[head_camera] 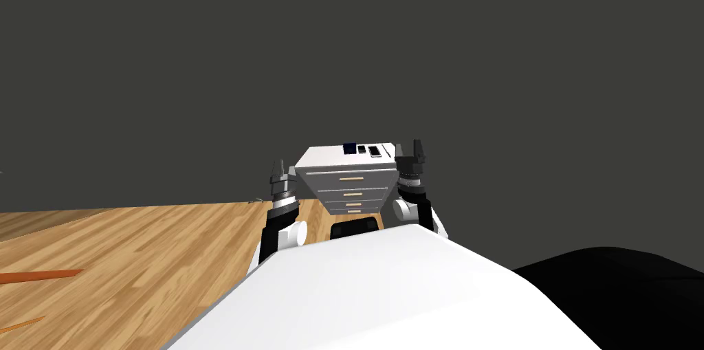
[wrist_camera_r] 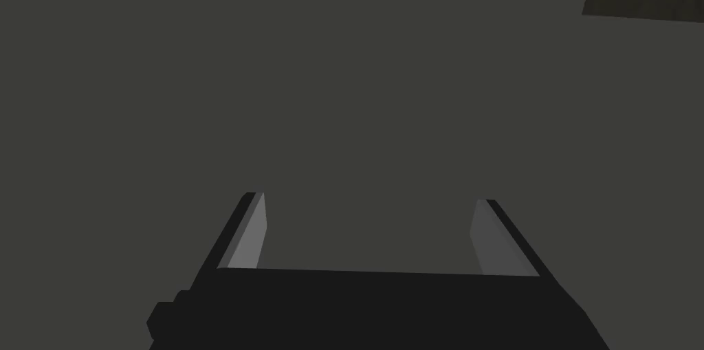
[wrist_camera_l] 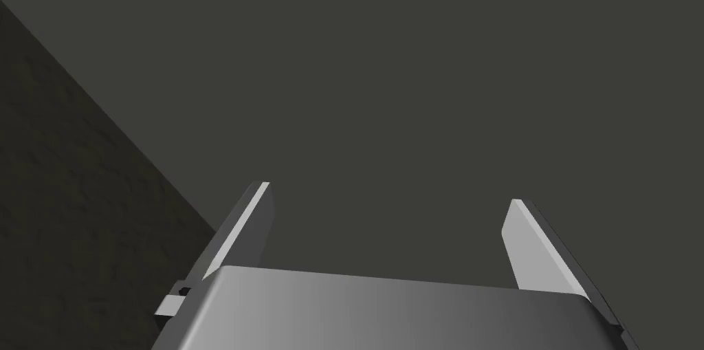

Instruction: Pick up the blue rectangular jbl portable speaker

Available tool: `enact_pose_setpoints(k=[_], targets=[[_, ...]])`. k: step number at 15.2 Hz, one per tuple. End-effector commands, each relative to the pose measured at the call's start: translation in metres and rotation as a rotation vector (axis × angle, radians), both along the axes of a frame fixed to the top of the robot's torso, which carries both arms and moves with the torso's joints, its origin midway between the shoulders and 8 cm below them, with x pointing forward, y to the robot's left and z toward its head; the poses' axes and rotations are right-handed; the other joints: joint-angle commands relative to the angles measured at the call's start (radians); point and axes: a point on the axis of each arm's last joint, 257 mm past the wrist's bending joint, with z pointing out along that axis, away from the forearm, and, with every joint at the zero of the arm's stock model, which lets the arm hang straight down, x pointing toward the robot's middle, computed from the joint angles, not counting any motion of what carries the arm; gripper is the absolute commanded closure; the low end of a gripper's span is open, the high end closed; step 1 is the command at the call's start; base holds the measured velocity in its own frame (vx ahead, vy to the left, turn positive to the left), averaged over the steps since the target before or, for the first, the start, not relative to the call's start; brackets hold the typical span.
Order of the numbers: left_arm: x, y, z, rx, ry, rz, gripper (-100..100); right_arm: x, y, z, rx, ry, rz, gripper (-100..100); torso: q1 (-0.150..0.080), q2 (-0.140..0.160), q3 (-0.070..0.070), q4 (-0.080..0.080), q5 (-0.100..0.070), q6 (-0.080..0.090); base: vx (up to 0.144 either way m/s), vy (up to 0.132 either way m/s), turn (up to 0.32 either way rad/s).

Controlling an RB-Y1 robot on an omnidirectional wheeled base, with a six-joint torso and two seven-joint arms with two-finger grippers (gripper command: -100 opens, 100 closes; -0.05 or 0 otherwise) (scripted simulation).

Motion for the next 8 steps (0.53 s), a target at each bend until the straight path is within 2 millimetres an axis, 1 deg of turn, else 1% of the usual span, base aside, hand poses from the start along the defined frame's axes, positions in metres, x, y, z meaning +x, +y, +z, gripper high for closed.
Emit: enact_pose_setpoints(k=[1, 7, 8], targets=[[0.0, 0.0, 0.0, 0.0, 0.0, 0.0, 0, 0.002, 0.004, -0.002, -0.034, 0.006, 0.014, -100, 0.0, 0.0, 0.0, 0.0, 0.0, 0.0, -0.006, 0.01, 0.022], [0.0, 0.0, 0.0, 0.0, 0.0, 0.0, 0, 0.008, 0.015, -0.012, -0.146, 0.023, 0.058, -100, 0.003, 0.002, 0.001, 0.0, 0.001, 0.0, -0.028, 0.037, 0.05], [0.0, 0.0, 0.0, 0.0, 0.0, 0.0, 0, 0.01, 0.018, -0.016, -0.184, 0.029, 0.071, -100, 0.003, 0.002, 0.001, 0.001, 0.001, 0.0, -0.035, 0.046, 0.062]])
